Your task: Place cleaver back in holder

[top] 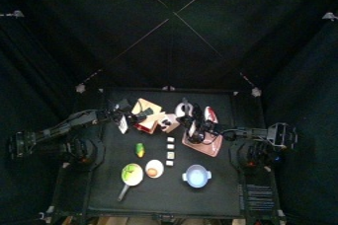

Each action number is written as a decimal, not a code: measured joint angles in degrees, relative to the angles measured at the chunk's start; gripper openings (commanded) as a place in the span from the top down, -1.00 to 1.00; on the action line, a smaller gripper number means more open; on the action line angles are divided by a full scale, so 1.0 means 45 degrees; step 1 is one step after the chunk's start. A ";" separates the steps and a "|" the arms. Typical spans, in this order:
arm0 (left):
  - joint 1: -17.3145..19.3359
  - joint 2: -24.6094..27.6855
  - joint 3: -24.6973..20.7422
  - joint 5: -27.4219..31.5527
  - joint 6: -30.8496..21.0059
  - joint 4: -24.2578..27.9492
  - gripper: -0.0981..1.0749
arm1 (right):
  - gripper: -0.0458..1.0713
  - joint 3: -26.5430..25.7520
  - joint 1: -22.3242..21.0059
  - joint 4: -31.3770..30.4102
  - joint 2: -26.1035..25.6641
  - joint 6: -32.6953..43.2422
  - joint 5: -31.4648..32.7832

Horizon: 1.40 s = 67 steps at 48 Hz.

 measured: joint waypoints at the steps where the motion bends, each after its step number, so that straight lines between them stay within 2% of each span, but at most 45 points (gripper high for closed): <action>1: 0.0000 0.0078 -0.0078 0.0137 -0.0039 0.0117 0.13 | 0.36 -0.0020 -0.0020 0.0039 0.0059 0.0000 0.0020; 6: 0.0000 0.0332 -0.0195 0.0469 -0.0293 0.0625 0.13 | 0.37 -0.0156 -0.0059 0.0098 0.0410 0.0000 0.0000; 22: 0.0000 0.1152 -0.0176 0.0703 -0.0664 0.0684 0.13 | 0.37 -0.0703 -0.0059 0.0039 0.1348 0.0000 0.0020; 67: 0.0000 0.2344 0.0117 0.0664 -0.0586 0.0703 0.13 | 0.37 -0.0820 -0.0117 0.0039 0.1855 0.0020 0.0039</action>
